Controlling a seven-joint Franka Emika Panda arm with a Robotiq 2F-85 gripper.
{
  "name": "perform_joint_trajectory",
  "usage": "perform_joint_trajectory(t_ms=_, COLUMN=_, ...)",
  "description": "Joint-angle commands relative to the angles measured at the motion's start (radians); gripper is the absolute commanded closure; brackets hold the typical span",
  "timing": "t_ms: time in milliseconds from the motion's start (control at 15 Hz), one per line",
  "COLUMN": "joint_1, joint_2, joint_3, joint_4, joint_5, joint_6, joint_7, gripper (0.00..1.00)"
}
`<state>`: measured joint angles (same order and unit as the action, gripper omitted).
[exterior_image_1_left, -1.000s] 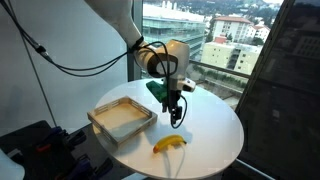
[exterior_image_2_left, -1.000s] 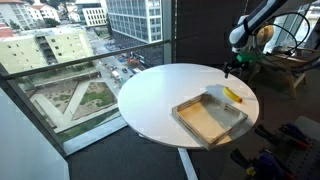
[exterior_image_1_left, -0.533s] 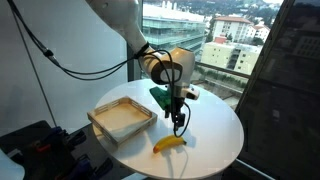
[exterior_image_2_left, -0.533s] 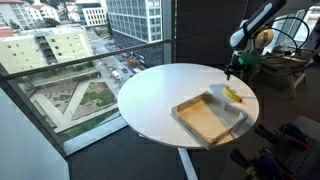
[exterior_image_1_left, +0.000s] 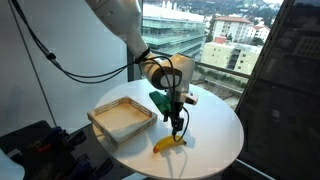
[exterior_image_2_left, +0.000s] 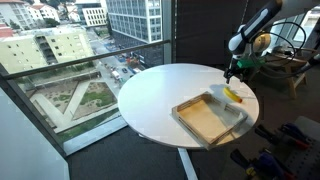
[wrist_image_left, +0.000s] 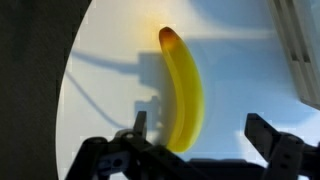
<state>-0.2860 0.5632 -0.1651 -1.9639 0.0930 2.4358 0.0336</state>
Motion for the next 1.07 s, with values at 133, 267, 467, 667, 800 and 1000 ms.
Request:
perform_joint_trajectory(t_ms=133, joint_1=-0.007, joint_2=0.035, joint_3=0.008, joint_4=0.029, joint_5=0.015, joint_6=0.019, joint_7=-0.021, gripper=0.00)
perform_joint_trajectory(t_ms=267, joint_1=-0.004, joint_2=0.044, joint_3=0.007, joint_4=0.027, joint_5=0.013, joint_6=0.035, joint_7=-0.017, gripper=0.00)
perform_joint_trajectory(t_ms=467, joint_1=0.000, joint_2=0.058, joint_3=0.006, joint_4=0.024, joint_5=0.009, joint_6=0.059, joint_7=-0.012, gripper=0.00)
perform_joint_trajectory(t_ms=667, joint_1=0.005, joint_2=0.074, joint_3=0.006, joint_4=0.022, joint_5=0.008, joint_6=0.088, joint_7=-0.009, gripper=0.00)
perform_joint_trajectory(t_ms=800, joint_1=0.007, joint_2=0.085, joint_3=0.006, joint_4=0.023, joint_5=0.007, joint_6=0.103, joint_7=-0.007, gripper=0.00)
perform_joint_trajectory(t_ms=1000, joint_1=0.009, joint_2=0.101, joint_3=0.005, joint_4=0.028, joint_5=0.006, joint_6=0.114, joint_7=-0.002, gripper=0.00)
